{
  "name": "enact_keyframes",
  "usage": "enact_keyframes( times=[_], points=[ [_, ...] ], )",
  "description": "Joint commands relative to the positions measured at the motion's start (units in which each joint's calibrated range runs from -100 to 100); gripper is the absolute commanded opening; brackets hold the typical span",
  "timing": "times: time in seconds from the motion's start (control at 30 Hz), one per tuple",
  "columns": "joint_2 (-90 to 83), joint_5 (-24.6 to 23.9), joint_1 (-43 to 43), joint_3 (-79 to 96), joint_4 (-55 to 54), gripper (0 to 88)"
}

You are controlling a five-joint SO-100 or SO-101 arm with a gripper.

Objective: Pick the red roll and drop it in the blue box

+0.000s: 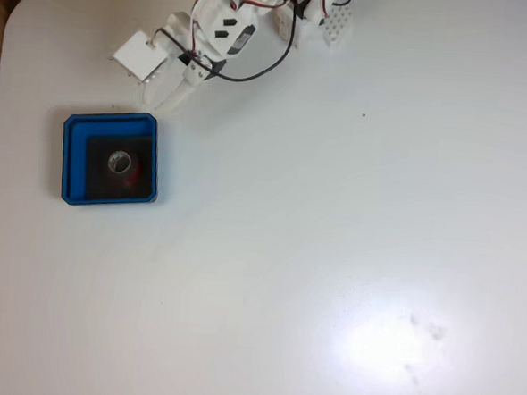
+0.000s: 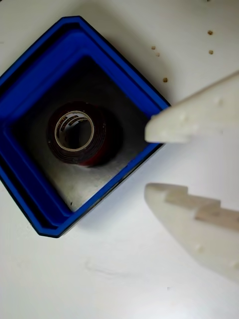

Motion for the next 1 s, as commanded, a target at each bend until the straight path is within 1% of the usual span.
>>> enact_keyframes(
  times=[0.0,0.17,0.53,0.67,0.77,0.87,0.97],
  points=[
    [-12.1,0.1,-1.1,13.5,-4.9,5.9],
    [-25.6,0.1,-1.6,26.2,-7.0,5.9],
    [-48.4,0.1,-1.8,45.6,-7.0,5.9],
    [-54.6,0.2,-1.9,52.1,-7.0,5.9],
    [-54.8,0.2,-2.0,52.6,-6.8,5.9],
    [-54.8,0.2,-6.5,52.5,-6.3,5.9],
    [-54.8,0.2,-13.8,52.5,-6.3,5.9]
  ],
)
